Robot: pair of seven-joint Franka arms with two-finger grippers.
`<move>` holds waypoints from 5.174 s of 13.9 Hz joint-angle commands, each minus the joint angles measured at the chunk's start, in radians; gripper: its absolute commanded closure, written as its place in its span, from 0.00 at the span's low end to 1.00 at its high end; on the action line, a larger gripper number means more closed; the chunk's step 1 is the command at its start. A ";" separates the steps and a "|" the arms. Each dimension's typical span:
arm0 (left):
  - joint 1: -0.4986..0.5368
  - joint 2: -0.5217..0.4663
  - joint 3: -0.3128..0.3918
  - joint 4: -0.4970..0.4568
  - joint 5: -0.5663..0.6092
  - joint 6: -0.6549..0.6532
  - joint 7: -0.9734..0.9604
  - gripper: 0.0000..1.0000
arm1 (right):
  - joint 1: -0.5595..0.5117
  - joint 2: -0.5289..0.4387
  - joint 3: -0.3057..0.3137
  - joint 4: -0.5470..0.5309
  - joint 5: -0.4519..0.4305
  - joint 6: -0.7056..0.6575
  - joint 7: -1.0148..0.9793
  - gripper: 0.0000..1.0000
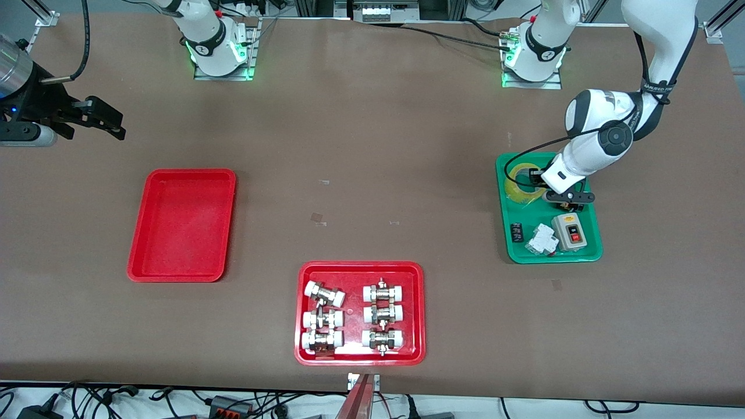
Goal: Left arm passes tape to right arm into tray
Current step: 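Lift the tape roll and carry it toward the table middle, then hold the tape with the left gripper while the right gripper reaches it, then grasp the tape with the right gripper while the left gripper releases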
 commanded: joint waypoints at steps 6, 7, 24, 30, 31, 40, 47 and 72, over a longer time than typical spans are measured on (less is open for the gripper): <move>-0.021 -0.272 -0.023 0.213 0.008 -0.457 0.006 0.99 | -0.004 0.011 0.004 0.024 -0.006 -0.012 -0.002 0.00; -0.052 -0.269 -0.052 0.328 -0.001 -0.570 0.000 0.99 | -0.004 0.012 0.002 0.024 -0.006 -0.012 -0.004 0.00; -0.520 0.320 -0.122 1.004 -0.423 -0.381 -0.965 1.00 | 0.002 0.076 0.008 0.016 0.011 -0.099 -0.021 0.00; -0.586 0.378 -0.128 1.027 -0.351 -0.174 -1.111 1.00 | 0.007 0.086 0.010 0.016 0.156 -0.103 -0.021 0.00; -0.621 0.387 -0.128 1.025 -0.351 -0.099 -1.158 1.00 | 0.007 0.092 0.010 0.016 0.217 -0.101 -0.022 0.00; -0.684 0.435 -0.129 1.013 -0.354 0.161 -1.421 1.00 | 0.065 0.297 0.010 0.022 0.730 0.156 -0.143 0.00; -0.686 0.440 -0.129 1.021 -0.356 0.162 -1.453 1.00 | 0.160 0.405 0.010 0.025 0.822 0.368 -0.248 0.00; -0.350 0.244 -0.119 1.025 -0.313 -0.386 -0.920 0.00 | 0.102 0.463 -0.001 0.018 0.809 0.346 -0.378 1.00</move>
